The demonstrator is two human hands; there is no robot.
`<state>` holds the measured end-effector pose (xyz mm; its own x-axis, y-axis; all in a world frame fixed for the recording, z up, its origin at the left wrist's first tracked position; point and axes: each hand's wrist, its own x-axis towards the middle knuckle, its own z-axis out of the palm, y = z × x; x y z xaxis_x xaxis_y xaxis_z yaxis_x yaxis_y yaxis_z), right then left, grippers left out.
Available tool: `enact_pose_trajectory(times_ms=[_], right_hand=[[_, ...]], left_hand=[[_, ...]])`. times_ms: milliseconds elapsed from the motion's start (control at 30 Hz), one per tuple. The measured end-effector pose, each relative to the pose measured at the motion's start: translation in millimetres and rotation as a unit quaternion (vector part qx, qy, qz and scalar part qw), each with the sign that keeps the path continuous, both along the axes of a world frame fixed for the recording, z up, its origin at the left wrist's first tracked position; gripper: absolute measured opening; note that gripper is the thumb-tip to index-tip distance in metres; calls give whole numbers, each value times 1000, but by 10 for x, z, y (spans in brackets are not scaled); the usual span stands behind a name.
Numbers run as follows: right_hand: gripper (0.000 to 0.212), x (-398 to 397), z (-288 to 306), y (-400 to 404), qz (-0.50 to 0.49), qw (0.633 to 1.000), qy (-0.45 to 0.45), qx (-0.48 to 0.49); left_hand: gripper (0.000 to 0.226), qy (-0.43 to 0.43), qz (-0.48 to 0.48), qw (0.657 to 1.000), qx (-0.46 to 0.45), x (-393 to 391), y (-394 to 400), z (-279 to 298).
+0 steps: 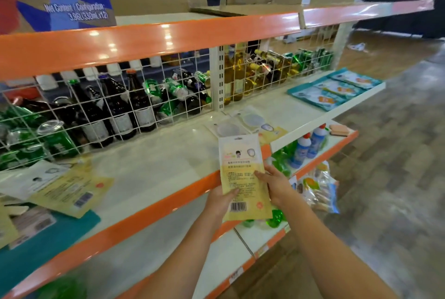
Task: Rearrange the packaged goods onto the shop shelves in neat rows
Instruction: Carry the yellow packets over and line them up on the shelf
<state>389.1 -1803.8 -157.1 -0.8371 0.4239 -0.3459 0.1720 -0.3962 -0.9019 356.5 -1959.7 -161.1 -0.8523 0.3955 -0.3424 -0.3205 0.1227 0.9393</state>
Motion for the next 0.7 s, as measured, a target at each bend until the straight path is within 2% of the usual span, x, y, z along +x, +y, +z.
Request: enact_pose_trajectory(times_ms=[133, 200, 300, 400, 467, 533, 633, 700], right_hand=[[40, 61, 95, -18, -41, 993, -52, 102], [45, 58, 181, -19, -71, 981, -60, 169], [50, 25, 377, -107, -58, 976, -44, 203], [54, -22, 538, -197, -36, 987, -29, 152], [61, -33, 582, -217, -37, 991, -28, 122], [65, -29, 590, -225, -41, 992, -26, 116], [47, 1, 564, -193, -83, 985, -38, 147], [38, 47, 531, -112, -111, 979, -64, 160]], left_hand=[[21, 94, -6, 993, -68, 29, 62, 22], [23, 193, -27, 971, -142, 9, 99, 65], [26, 328, -59, 913, -237, 29, 169, 211], [37, 400, -109, 830, -372, 103, 290, 379], [32, 441, -134, 773, -435, 151, 349, 390], [41, 486, -154, 738, -443, 188, 364, 330], [44, 514, -183, 726, -419, 280, 375, 305], [44, 525, -204, 735, -378, 358, 387, 334]])
